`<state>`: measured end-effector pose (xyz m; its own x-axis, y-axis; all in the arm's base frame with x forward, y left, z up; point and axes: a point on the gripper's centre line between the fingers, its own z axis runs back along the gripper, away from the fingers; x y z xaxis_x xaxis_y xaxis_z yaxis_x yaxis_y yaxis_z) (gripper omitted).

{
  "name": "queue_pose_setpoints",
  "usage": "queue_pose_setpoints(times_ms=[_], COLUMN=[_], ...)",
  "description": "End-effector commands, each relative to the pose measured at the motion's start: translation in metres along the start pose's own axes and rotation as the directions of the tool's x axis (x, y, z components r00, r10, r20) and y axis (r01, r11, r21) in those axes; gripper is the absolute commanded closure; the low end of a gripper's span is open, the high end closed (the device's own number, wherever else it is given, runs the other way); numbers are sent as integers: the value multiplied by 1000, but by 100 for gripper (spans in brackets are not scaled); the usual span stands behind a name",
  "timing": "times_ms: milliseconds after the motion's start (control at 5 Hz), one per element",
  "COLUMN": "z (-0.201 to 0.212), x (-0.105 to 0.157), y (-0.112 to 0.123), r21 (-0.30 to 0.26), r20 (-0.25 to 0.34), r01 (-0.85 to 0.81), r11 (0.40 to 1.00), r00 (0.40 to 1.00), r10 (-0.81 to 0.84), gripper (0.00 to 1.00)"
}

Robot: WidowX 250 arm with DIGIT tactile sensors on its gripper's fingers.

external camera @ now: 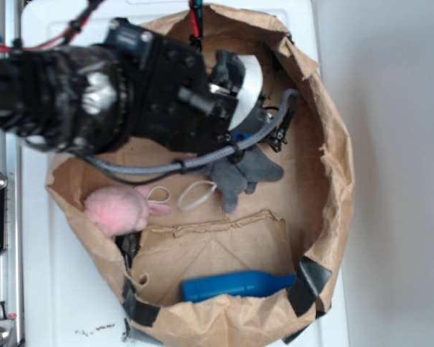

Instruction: Grab the green ball.

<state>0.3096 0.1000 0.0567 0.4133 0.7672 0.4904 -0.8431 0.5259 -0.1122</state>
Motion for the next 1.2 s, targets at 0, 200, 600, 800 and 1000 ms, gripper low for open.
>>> queue_pose_setpoints(times_ms=[0,200,600,800,1000], z=[44,60,105,126,148], x=[18,20,7,-10,-16], y=[-15,-21,-38,-44,-40], r21=[-128,-178,-221,-253,-280], r20=[-1,-44,-220,-253,-283], r01=[79,131,451,555,657], r11=[989,975,865,792,700], r00=[997,989,841,752,640], r10=[-80,-141,-494,-608,-714], gripper=[100,100,100,100,100])
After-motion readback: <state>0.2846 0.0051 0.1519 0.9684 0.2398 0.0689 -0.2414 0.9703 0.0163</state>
